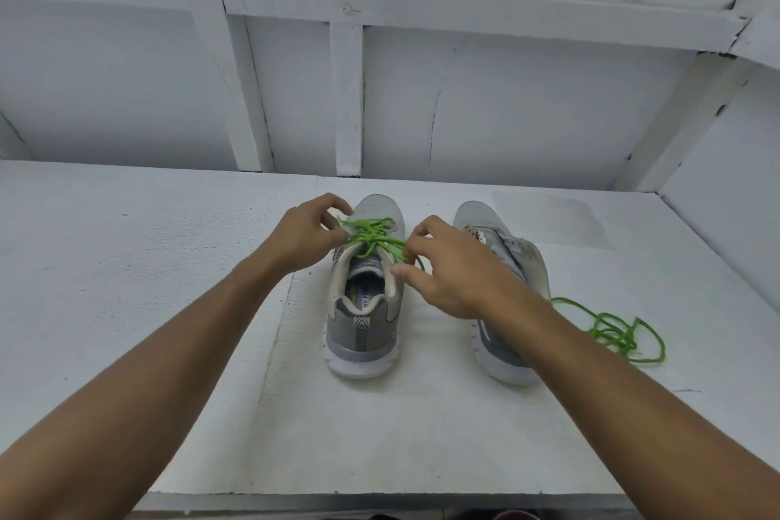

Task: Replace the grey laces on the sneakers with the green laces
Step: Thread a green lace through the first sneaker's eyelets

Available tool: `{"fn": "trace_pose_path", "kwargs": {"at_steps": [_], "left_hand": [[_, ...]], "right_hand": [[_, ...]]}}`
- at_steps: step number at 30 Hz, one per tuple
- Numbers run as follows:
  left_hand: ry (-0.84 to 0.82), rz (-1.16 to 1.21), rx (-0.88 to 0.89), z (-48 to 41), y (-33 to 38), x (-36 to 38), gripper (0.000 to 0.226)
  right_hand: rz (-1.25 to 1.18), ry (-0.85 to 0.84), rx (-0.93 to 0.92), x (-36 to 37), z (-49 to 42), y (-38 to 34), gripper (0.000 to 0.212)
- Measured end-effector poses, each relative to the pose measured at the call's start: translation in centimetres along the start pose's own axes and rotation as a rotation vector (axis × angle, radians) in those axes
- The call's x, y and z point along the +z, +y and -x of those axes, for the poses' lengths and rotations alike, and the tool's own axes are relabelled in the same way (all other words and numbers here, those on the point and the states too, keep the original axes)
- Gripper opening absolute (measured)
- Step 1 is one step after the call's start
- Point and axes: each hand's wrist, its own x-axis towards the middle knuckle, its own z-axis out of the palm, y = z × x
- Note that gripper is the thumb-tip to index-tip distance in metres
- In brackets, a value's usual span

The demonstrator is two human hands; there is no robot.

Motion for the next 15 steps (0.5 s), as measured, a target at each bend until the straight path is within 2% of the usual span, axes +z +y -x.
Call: {"fn": "trace_pose_path", "kwargs": {"at_steps": [2, 4, 5, 9, 12, 15], "left_hand": [[-0.038, -0.195, 0.088, -0.4, 0.7, -0.7, 0.015], [-0.024, -0.327, 0.080, -0.7, 1.1, -1.2, 0.006], [0.012, -0.315, 0.026, -0.8, 1.1, -1.4, 0.004], [0.046, 0.055, -0.264, -0.8, 0.8, -0.8, 0.008], [0.040, 0.017, -0.192, -0.8, 0.8, 0.1, 0.005], [0.023, -0.045, -0.158, -0.9, 0.7, -0.7, 0.011]], "right_hand": [[-0.008, 0.010, -0.015, 0.1, -0.4, -0.4, 0.025], [-0.012, -0.022, -0.042, 0.2, -0.3, -0.5, 0.022], [0.008, -0.045, -0.060, 0.3, -0.2, -0.2, 0.022], [0.103, -0.106, -0.068, 0.1, 0.9, 0.7, 0.027], [0.077, -0.102, 0.052, 0.0, 0.1, -0.1, 0.043], [0.040, -0.077, 0.060, 0.7, -0.5, -0.3, 0.033]]}}
